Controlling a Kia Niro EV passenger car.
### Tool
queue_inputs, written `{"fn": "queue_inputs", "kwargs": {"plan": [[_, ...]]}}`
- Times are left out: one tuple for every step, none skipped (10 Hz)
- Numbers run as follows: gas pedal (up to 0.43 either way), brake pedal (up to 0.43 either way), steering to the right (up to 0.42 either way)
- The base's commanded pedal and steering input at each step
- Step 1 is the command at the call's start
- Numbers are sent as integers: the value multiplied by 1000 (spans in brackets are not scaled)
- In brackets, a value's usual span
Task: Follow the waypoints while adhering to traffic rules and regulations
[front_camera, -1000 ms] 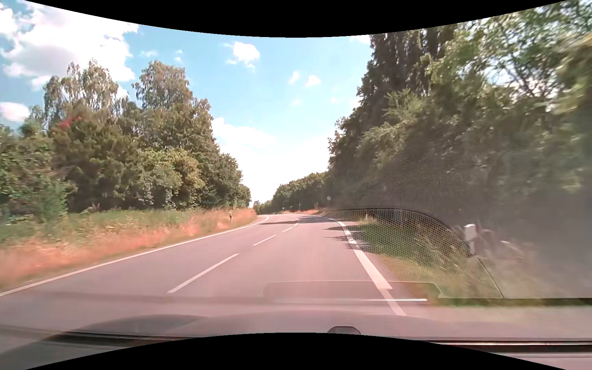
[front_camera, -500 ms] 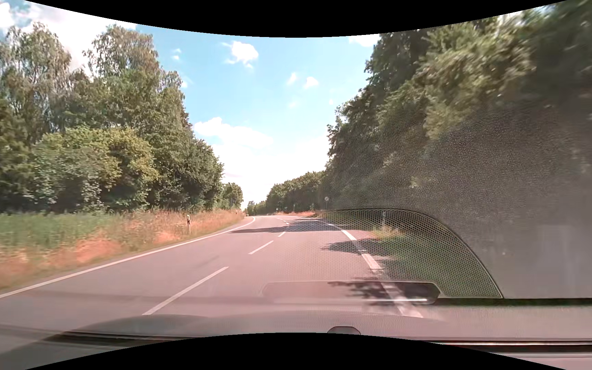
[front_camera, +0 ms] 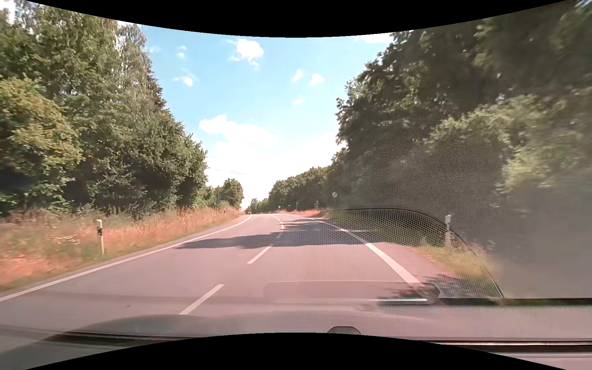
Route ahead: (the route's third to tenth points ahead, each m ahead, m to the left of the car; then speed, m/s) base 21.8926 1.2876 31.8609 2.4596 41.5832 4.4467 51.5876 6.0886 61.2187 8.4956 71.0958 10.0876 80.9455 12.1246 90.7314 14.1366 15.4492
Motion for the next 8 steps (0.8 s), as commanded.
{"fn": "queue_inputs", "kwargs": {"plan": [[130,0,-41],[130,0,-41],[130,0,-39],[130,0,-28],[130,0,-19],[130,0,-16],[130,0,-17],[130,0,-16]]}}
